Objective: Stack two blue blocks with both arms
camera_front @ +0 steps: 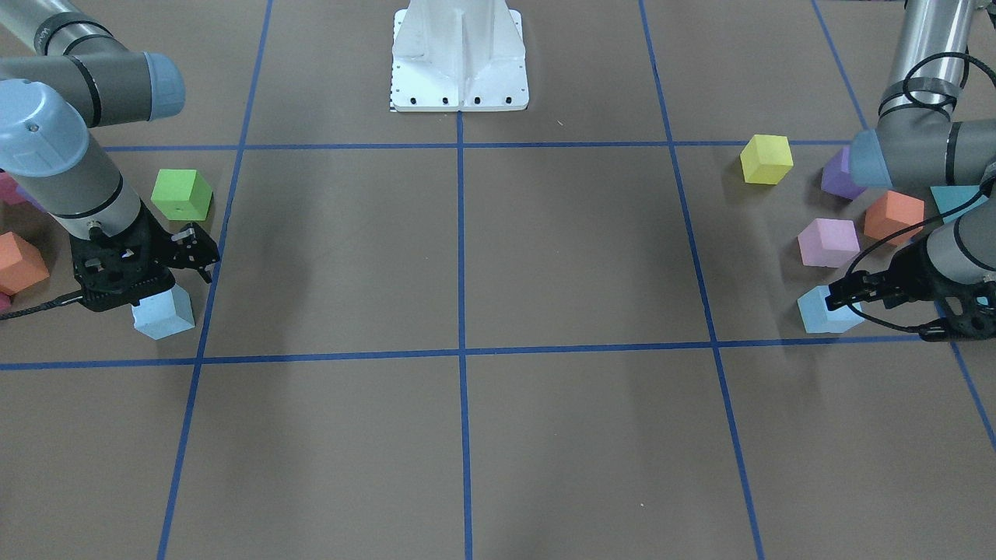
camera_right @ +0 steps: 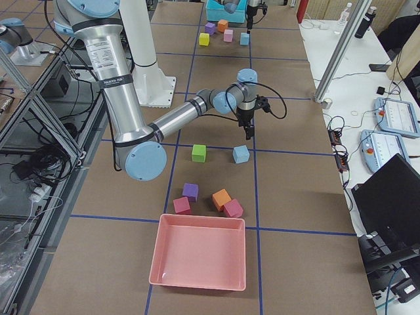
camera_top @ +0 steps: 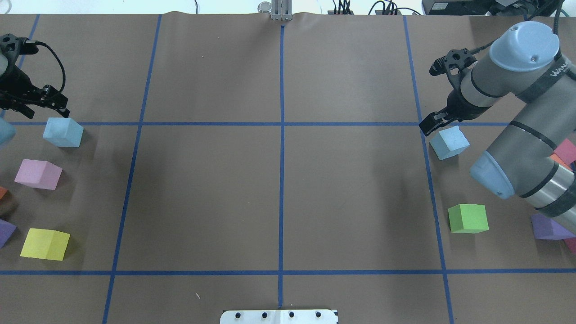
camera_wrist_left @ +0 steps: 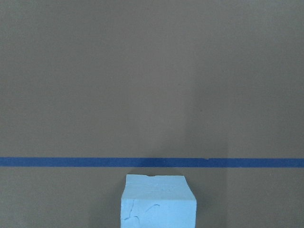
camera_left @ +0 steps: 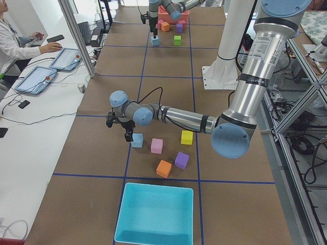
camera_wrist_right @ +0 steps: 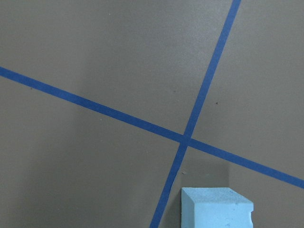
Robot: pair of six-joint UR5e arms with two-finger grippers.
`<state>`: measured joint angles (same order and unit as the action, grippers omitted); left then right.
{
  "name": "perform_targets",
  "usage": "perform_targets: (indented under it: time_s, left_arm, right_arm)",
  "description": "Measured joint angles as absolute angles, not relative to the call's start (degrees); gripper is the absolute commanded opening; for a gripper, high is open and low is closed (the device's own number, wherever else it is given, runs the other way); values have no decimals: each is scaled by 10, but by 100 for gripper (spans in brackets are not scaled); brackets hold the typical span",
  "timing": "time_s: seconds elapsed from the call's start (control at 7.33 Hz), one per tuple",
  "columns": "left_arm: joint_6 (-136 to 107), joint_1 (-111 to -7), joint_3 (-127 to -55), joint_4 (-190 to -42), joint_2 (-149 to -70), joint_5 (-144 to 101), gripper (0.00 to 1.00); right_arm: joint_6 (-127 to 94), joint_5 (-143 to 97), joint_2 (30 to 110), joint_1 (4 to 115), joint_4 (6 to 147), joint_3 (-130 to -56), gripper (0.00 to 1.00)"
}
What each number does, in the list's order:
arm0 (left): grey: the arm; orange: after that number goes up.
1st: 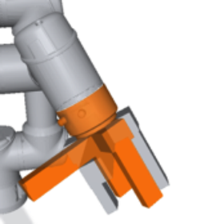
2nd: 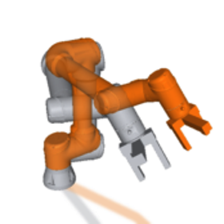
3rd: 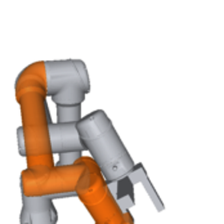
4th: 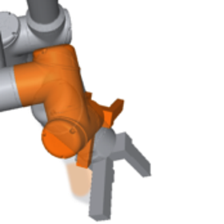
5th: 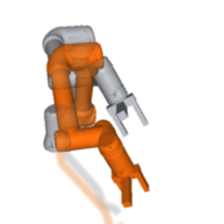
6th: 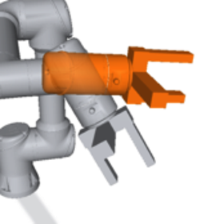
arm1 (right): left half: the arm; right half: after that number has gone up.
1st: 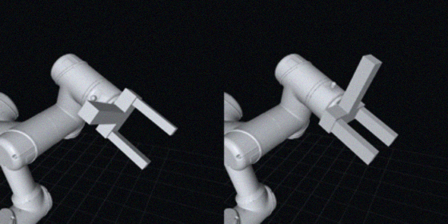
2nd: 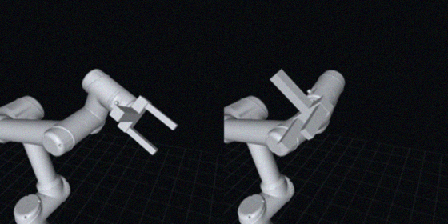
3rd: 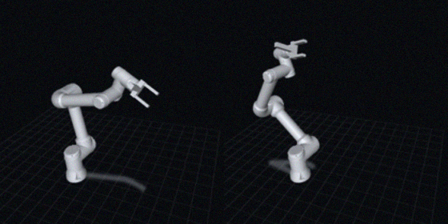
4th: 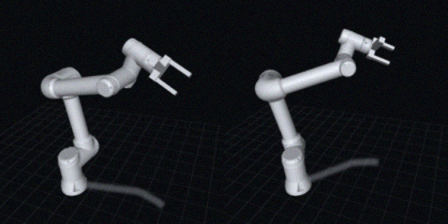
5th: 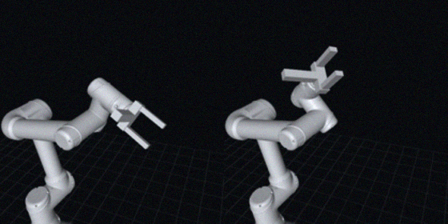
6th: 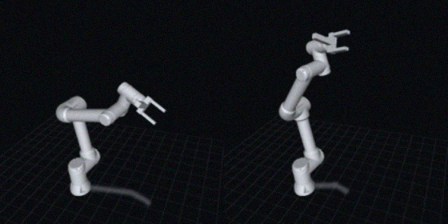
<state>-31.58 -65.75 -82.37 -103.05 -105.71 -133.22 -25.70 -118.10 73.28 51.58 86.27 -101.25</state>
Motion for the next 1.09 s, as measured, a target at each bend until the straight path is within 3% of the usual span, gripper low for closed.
perform_targets:
  time_s: [1.09]
  left_arm:
    - [-316,-654,-809,-1053,-1057,-1332,99]
  right_arm:
    - [-260,-1188,777,519,770,-959,98]
